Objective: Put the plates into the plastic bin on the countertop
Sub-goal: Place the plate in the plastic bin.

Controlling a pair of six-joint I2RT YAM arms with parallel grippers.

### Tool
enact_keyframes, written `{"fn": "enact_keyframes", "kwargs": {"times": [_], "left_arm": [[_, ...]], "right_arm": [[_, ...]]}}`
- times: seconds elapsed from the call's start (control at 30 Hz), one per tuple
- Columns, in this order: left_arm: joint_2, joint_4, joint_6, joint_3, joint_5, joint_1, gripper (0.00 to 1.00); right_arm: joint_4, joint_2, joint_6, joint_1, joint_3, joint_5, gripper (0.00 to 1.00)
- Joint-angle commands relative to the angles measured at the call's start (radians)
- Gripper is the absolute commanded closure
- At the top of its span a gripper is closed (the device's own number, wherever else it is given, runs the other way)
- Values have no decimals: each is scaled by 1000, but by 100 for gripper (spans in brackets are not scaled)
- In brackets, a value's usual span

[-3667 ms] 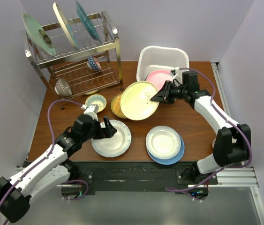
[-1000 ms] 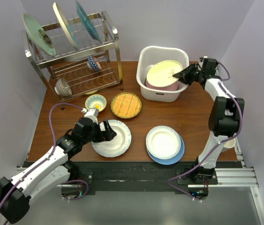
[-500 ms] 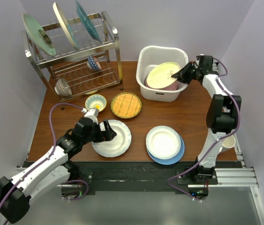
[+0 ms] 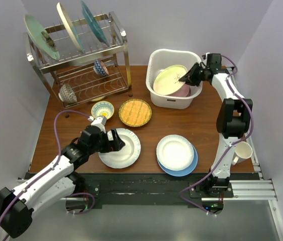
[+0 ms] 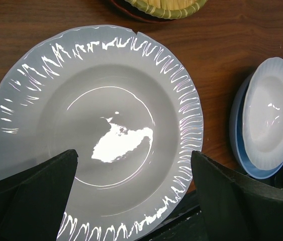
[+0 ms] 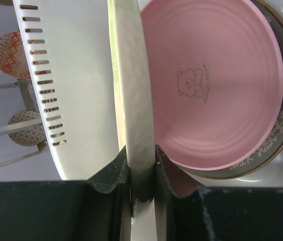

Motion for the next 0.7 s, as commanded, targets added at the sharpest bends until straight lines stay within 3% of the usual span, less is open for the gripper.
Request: {"fn": "enact_keyframes", "kwargs": {"times": [0.0,0.3,0.67], "left_arm": [[-1,37,15,7,5,-1,0],[-1,37,12,1,2,-1,0],[-22,20,13,-1,-3,-1,0]], "right_arm": [[-26,-13,-51,5,81,-26,88],[-153,21,-127,30,161,57,80],[-184,44,-157,48,176,87,59]]}}
